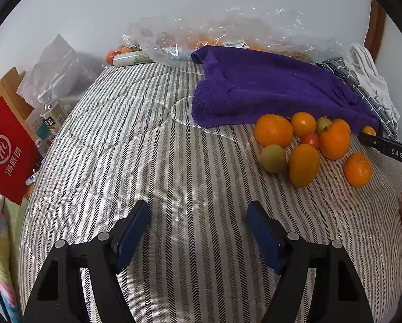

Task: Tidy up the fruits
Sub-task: 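Grasp an orange at the towel edge with the right gripper while the left grasps a small yellow-green fruit, then lift both held fruits and carry them over the purple towel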

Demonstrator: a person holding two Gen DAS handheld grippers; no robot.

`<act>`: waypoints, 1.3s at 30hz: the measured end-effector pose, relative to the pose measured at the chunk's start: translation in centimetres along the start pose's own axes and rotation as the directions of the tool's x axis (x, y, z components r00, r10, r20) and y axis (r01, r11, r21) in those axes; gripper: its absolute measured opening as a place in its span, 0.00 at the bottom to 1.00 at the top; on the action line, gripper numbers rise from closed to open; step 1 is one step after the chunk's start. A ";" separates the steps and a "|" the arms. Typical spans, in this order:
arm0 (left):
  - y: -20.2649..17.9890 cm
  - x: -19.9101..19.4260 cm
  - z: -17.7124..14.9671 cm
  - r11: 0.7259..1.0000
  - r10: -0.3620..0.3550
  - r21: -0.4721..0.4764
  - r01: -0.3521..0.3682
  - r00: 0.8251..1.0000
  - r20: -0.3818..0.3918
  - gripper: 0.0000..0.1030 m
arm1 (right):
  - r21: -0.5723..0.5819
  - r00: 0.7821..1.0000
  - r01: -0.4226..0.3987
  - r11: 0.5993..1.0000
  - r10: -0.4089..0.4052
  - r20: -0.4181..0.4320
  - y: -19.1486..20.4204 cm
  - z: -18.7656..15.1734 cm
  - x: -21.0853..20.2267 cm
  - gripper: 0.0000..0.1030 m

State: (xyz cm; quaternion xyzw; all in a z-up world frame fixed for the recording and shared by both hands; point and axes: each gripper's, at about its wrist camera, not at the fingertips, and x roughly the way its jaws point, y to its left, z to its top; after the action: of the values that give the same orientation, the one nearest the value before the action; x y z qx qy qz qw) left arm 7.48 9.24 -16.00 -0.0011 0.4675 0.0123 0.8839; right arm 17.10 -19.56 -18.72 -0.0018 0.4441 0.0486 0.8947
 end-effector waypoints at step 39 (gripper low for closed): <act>-5.3 1.8 2.7 0.989 -0.145 0.026 0.145 0.989 0.036 0.24 | -0.009 0.999 -0.047 0.999 0.047 0.012 -0.2 -0.6 -0.6 0.34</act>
State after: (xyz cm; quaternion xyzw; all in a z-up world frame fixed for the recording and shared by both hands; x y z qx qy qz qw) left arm 10.86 4.00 -15.97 -0.0244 0.4494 -0.0575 0.8912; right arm 16.26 -19.85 -18.66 0.0049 0.4382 0.0715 0.8960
